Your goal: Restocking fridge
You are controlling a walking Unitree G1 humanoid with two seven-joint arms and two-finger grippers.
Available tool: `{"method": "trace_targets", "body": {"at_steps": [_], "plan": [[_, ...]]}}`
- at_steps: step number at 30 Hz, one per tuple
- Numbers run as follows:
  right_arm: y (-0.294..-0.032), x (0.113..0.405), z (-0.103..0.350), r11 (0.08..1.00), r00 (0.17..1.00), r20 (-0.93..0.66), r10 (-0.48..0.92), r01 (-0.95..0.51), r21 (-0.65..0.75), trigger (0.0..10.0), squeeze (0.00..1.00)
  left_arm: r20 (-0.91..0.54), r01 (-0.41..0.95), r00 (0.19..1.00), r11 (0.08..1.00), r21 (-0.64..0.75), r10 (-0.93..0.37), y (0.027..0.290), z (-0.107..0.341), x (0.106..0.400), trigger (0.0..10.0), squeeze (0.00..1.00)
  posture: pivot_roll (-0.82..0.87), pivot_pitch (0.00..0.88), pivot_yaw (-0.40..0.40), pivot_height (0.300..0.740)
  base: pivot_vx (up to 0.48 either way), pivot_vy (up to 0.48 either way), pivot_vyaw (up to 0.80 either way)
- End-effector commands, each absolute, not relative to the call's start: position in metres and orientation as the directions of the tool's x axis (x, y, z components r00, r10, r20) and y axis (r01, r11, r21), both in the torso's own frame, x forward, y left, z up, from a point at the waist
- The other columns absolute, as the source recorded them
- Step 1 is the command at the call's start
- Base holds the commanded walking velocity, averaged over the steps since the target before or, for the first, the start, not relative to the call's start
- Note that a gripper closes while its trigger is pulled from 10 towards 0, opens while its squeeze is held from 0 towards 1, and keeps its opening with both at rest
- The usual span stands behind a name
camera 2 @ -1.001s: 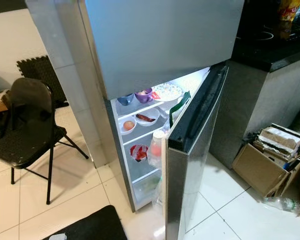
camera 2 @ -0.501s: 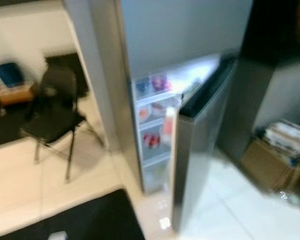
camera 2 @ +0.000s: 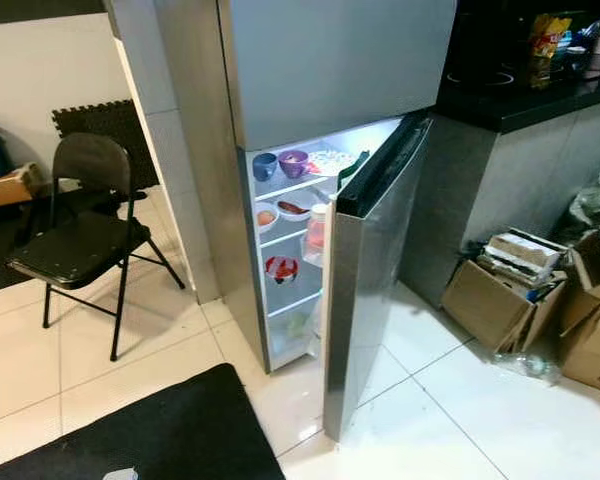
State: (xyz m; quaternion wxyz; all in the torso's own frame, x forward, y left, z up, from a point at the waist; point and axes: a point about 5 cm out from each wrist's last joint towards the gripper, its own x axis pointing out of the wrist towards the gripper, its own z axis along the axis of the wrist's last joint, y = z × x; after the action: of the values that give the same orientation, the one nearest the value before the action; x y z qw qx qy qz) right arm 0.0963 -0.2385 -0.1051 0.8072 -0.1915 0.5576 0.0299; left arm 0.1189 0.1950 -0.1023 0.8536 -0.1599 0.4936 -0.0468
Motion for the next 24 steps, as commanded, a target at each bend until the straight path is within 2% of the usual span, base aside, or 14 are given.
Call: {"method": "trace_targets", "body": {"at_steps": [1, 6, 11, 20, 24], "plan": [[-0.237, 0.104, -0.103, 0.924, 0.400, -0.903, -0.156, -0.264, -0.277, 10.0, 0.00, -0.831, -0.101, 0.511, 0.946, -0.309, -0.217, 0.199, -0.102, 0.120, 10.0, 0.00, -0.06, 0.000, 0.042, 0.740, 0.000, 0.000, 0.00], [-0.237, 0.103, -0.103, 0.924, 0.397, -0.904, -0.156, -0.264, -0.275, 10.0, 0.00, -0.841, -0.099, 0.503, 0.953, -0.285, -0.199, 0.199, -0.102, 0.121, 10.0, 0.00, -0.06, 0.000, 0.044, 0.740, 0.000, 0.000, 0.00], [-0.237, 0.102, -0.104, 0.925, 0.394, -0.906, -0.156, -0.263, -0.274, 10.0, 0.00, -0.826, -0.147, 0.521, 0.931, -0.333, -0.214, 0.198, -0.102, 0.122, 10.0, 0.00, -0.05, 0.000, 0.049, 0.740, 0.000, 0.000, 0.00], [-0.238, 0.099, -0.104, 0.926, 0.390, -0.907, -0.160, -0.260, -0.275, 10.0, 0.00, -0.819, -0.284, 0.535, 0.869, -0.406, -0.208, 0.193, -0.104, 0.115, 10.0, 0.00, -0.05, 0.000, 0.060, 0.740, 0.000, 0.000, 0.00], [-0.238, 0.098, -0.105, 0.925, 0.387, -0.908, -0.160, -0.261, -0.275, 10.0, 0.00, -0.834, -0.365, 0.512, 0.827, -0.429, -0.207, 0.186, -0.107, 0.111, 10.0, 0.00, -0.05, 0.000, 0.066, 0.740, 0.000, 0.000, 0.00]]}}
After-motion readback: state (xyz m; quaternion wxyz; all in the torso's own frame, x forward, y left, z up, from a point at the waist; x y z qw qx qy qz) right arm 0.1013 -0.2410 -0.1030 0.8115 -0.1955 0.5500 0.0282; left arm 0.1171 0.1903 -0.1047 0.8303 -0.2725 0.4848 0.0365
